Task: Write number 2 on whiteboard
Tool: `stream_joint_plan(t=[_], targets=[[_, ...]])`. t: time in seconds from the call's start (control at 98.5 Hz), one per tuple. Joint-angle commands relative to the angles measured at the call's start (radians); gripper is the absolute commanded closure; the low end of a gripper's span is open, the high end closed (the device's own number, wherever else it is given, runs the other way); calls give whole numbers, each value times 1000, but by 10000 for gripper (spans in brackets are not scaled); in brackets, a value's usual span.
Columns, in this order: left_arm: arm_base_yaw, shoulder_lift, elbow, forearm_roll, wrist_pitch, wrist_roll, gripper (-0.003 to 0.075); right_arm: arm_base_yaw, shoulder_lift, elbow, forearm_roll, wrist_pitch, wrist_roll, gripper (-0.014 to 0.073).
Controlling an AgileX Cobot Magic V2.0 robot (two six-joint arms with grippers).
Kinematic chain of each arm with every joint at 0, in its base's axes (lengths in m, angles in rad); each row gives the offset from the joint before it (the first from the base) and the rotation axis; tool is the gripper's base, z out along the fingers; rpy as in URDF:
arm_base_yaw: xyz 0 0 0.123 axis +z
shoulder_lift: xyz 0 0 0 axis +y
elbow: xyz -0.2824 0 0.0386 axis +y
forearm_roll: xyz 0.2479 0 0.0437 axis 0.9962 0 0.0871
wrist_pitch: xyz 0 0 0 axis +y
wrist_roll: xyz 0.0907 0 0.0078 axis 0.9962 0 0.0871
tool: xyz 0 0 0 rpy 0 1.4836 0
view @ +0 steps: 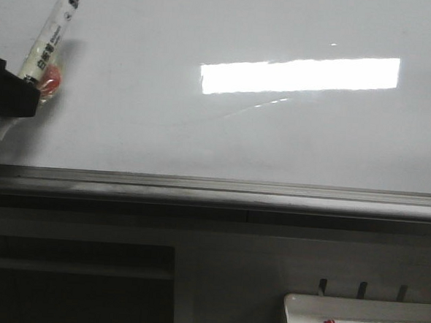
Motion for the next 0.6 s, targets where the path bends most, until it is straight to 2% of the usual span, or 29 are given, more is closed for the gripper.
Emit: stream_joint_plan(t=[0.0,0.051,0.203,0.366,0.437,0.589], targets=[[-55,-56,-26,106,-28,0,741,95,17,-84,152,-34,-191,645],[-99,-81,-26,149,5,0,741,157,35,-110,180,-29,-240,645],[-234,-146,-26,358,118,2,741,334,105,-156,182,-107,-269,645],[-336,-172,-26,544,118,2,741,477,192,-162,180,-215,-289,625],[-358,-172,-26,605,118,2,741,531,237,-175,180,-215,-325,551],[-368,-170,-26,640,118,2,741,623,326,-235,180,-220,-325,295]])
